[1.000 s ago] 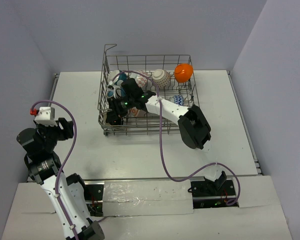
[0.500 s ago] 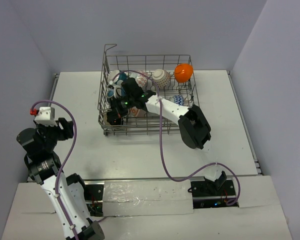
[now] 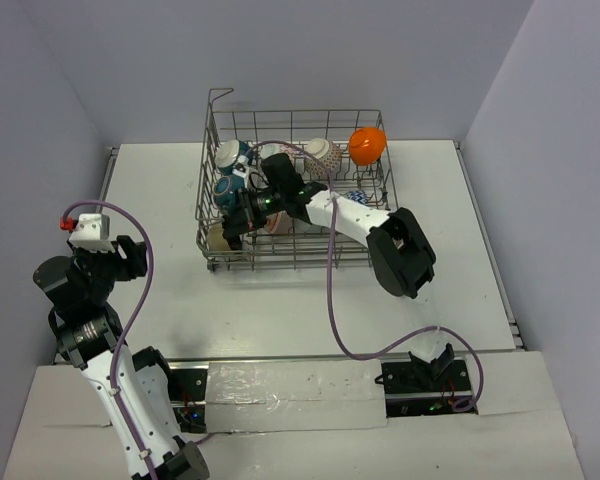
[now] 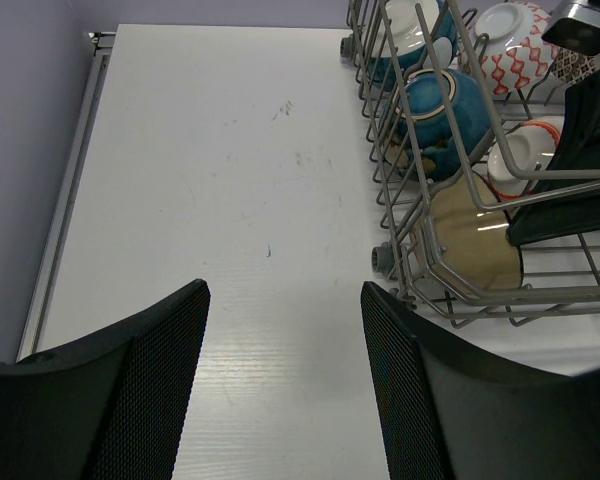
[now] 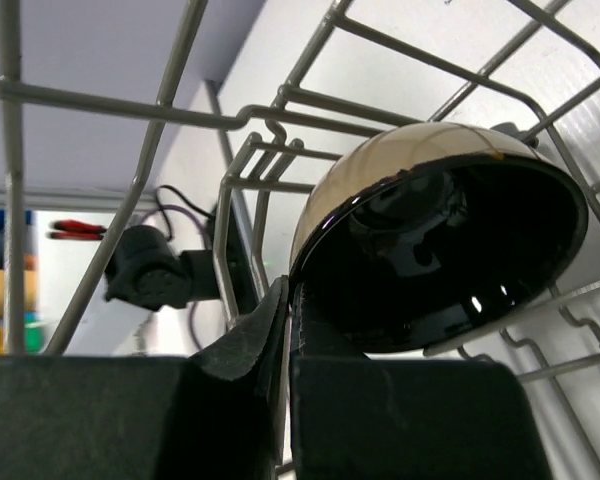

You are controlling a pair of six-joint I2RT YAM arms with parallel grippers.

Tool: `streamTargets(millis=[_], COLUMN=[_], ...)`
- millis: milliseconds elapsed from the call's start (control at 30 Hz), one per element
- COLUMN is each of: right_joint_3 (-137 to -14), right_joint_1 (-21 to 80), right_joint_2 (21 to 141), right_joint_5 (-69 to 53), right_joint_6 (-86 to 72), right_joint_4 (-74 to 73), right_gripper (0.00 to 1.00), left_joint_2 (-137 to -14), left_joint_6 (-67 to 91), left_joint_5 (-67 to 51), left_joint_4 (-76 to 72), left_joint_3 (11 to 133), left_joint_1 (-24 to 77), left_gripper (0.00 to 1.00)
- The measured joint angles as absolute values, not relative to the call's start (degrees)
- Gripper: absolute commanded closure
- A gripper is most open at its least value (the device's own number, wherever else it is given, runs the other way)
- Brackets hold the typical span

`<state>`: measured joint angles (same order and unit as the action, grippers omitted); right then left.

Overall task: Load the bowls into the dish rack
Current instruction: Turn the bowl upside down over the dish rack.

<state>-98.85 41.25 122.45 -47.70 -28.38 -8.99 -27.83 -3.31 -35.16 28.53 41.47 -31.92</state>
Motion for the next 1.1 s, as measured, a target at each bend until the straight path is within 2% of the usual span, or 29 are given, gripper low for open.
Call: streamTargets(millis=[333,1100], right_joint_3=[-92.9,-90.3], right_joint_1=[37.4,34.3], right_joint_2=[120.3,116.9], right_joint_5=[-52.4,-48.7], right_joint_6=[-35.0,-25.5], right_joint_4=[-1.9,-8.8], right_gripper=[1.0,1.0], left_joint_2=[-27.9,-27.9], left_joint_6=[-3.3,-3.3], left_joint_5=[-35.2,-35.4], left_joint_4=[28.6,28.5], left_joint_3=[41.5,41.5], left_joint_1=[-32.0,-32.2], left_gripper=[0.31,0.31])
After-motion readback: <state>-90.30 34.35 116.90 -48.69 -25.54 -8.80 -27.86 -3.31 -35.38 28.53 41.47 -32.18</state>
